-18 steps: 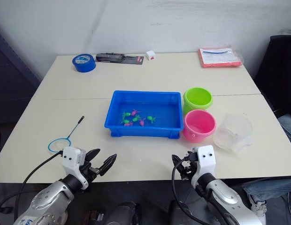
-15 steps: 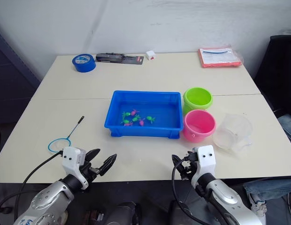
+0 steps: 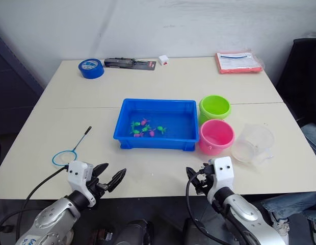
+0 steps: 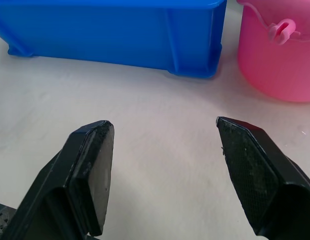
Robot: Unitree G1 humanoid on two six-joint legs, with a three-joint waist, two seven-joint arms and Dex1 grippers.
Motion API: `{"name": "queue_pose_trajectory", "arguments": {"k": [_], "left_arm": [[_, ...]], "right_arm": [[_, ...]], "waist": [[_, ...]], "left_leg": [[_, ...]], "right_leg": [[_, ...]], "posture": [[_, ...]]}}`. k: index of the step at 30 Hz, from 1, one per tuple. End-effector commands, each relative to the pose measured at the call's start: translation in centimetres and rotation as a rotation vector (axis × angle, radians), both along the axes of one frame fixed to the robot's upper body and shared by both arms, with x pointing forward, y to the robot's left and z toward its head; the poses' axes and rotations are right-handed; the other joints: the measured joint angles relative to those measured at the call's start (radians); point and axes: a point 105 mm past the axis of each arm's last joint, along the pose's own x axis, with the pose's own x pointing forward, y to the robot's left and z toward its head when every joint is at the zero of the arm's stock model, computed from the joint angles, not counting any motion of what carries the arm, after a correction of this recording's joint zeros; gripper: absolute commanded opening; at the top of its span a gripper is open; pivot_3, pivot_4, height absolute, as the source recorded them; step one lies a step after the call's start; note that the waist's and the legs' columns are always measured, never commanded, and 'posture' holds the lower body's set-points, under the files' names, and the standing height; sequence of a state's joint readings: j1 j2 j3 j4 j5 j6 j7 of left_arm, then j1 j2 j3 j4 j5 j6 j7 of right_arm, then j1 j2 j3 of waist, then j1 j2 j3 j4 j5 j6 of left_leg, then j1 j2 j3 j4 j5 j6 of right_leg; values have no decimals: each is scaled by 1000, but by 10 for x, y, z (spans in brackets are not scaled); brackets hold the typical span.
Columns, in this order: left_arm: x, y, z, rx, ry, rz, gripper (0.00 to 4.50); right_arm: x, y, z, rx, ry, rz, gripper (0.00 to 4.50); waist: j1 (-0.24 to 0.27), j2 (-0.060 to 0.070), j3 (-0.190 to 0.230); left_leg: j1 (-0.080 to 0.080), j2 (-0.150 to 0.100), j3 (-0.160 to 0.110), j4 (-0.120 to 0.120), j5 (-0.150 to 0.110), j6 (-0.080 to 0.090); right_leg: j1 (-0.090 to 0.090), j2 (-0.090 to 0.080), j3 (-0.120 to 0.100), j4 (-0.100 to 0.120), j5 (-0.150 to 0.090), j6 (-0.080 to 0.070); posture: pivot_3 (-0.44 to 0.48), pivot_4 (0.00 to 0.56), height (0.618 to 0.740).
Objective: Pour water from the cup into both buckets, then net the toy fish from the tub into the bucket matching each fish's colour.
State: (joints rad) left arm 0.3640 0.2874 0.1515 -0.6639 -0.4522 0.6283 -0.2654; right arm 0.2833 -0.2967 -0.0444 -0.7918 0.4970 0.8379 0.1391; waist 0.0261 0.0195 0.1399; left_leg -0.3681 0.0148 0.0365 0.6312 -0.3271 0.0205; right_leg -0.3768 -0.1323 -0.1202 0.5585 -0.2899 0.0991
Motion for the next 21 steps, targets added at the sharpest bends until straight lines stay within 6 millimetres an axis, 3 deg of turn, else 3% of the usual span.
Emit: {"name": "queue_pose_trajectory", "arguments": {"k": [1, 7, 10, 13, 14, 18, 21], "left_arm": [[-1, -1, 7, 13, -40, -14, 4471], [-1, -2, 7, 17, -40, -28, 4471], [-11, 7, -7, 51, 44, -76, 4471], [-9, 56, -10, 184, 30, -93, 4471], [-5, 67, -7, 225, 11, -110, 4471], [32, 95, 30, 320, -103, -209, 4471], [54, 87, 57, 297, -176, -309, 4471]], "right_arm": [[-2, 5, 12, 13, -41, 21, 4500], [-1, 6, 14, 13, -44, 25, 4500], [-1, 5, 14, 11, -43, 22, 4500], [-3, -6, 11, 4, -29, -17, 4500], [-4, -11, 8, 1, -21, -32, 4500], [-8, -38, -3, -50, 17, -145, 4500], [-7, -59, -6, -84, 18, -260, 4500]], "waist": [[0, 0, 0], [0, 0, 0], [-1, 0, 0], [-1, 2, -1], [-1, 2, -1], [21, 2, -1], [22, 1, -2]], "left_leg": [[0, 0, 0, 0, 0, 0], [0, 0, 0, 0, 0, 0], [0, 0, 0, 0, 0, 0], [0, 0, 0, -1, 0, 0], [0, 1, 0, -1, 0, -1], [0, 0, -1, 0, 0, -2], [-1, 0, 2, 0, -1, -3]], "right_leg": [[0, 0, 0, 0, 0, 0], [0, 0, 0, 0, 0, 0], [0, 0, 0, 0, 0, 0], [-2, 1, 0, 0, -3, -5], [-2, 1, -1, 1, -8, -14], [-7, 0, -1, 2, -8, -15], [-8, -2, 0, 2, -7, -14]], "posture": [[0, 150, 737], [0, 150, 737], [0, 150, 737], [0, 150, 737], [0, 150, 737], [0, 150, 737], [0, 150, 737]]}}
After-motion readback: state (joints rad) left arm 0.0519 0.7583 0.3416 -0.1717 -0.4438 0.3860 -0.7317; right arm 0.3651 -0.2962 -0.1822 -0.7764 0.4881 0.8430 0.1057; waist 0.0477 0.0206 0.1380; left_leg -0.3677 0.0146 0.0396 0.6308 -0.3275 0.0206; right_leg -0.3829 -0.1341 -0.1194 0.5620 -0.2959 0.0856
